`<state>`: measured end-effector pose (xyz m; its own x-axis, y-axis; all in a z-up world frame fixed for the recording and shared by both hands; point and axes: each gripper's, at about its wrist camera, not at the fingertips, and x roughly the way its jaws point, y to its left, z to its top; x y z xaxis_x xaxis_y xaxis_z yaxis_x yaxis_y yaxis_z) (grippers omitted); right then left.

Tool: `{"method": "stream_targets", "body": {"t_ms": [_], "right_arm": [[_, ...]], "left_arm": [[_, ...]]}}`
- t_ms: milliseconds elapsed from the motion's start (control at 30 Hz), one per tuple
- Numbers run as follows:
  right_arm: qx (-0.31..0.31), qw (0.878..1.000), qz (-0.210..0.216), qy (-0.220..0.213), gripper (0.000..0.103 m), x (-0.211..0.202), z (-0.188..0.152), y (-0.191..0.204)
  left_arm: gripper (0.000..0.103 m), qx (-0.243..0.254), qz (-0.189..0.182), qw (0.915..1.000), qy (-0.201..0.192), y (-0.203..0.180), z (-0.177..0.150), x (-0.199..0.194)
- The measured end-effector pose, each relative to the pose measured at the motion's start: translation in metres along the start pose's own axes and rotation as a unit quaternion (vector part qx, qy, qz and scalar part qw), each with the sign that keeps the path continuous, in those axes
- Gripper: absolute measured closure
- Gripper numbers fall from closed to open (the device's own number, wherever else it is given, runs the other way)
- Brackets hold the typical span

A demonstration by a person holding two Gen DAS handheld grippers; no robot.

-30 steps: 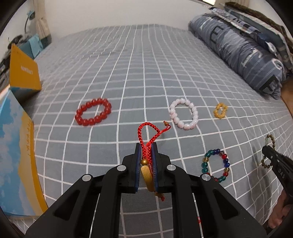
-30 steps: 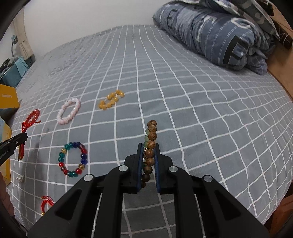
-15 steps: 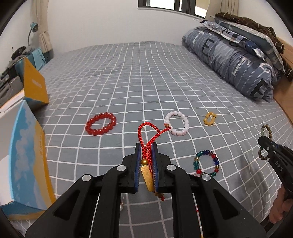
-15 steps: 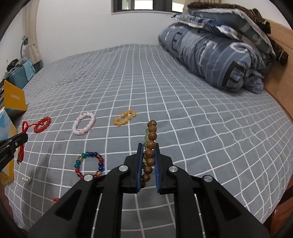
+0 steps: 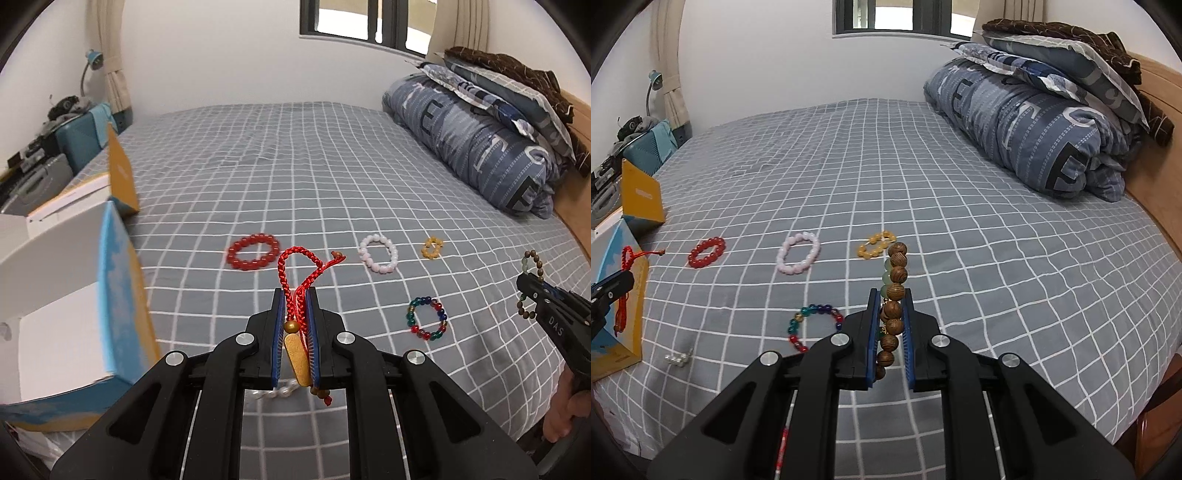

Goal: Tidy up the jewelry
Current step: 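Carry both held bracelets over the open white box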

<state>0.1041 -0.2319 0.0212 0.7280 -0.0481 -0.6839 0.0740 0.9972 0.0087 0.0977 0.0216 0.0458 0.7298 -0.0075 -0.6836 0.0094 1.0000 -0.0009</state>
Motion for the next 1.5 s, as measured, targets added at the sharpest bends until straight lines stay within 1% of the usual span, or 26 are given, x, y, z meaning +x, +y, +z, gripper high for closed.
{"method": "stream_targets", "body": {"t_ms": [200,400,567,700,867,1000,1167,1233,1400,1433,1500], "right_arm": [[-0.013,1.0,0.009,-0.001,0.092,-0.011,0.002,0.023],[-0.026,0.999,0.028,0.001,0.092,-0.02,0.006,0.053],[-0.046,0.998,0.048,-0.002,0.092,-0.03,0.016,0.093],[-0.065,0.996,0.067,-0.006,0.092,-0.037,0.024,0.136],[-0.1,0.99,0.103,-0.007,0.092,-0.044,0.033,0.21],[-0.136,0.982,0.132,-0.01,0.092,-0.054,0.035,0.274],[-0.164,0.974,0.159,-0.009,0.092,-0.065,0.033,0.334],[-0.174,0.97,0.17,-0.007,0.092,-0.069,0.03,0.357],[-0.194,0.962,0.191,0.008,0.092,-0.069,0.021,0.401],[-0.198,0.961,0.194,0.012,0.093,-0.067,0.02,0.408],[-0.206,0.958,0.196,0.021,0.093,-0.062,0.015,0.42]], "left_arm": [[0.092,-0.015,0.016,0.9997,-0.005,0.027,-0.002,-0.021],[0.092,-0.032,0.033,0.9989,-0.013,0.058,-0.004,-0.044],[0.092,-0.065,0.054,0.9963,-0.017,0.099,-0.003,-0.065],[0.092,-0.1,0.075,0.992,-0.016,0.144,0.001,-0.078],[0.092,-0.136,0.113,0.9841,-0.013,0.199,-0.001,-0.091],[0.092,-0.155,0.141,0.9778,0.001,0.241,-0.009,-0.097],[0.092,-0.17,0.164,0.9716,0.008,0.279,-0.021,-0.106],[0.092,-0.175,0.171,0.9695,0.012,0.289,-0.025,-0.107],[0.092,-0.187,0.188,0.9635,0.032,0.316,-0.036,-0.104],[0.092,-0.189,0.188,0.9632,0.038,0.321,-0.038,-0.102],[0.092,-0.194,0.173,0.9643,0.051,0.328,-0.043,-0.095]]}}
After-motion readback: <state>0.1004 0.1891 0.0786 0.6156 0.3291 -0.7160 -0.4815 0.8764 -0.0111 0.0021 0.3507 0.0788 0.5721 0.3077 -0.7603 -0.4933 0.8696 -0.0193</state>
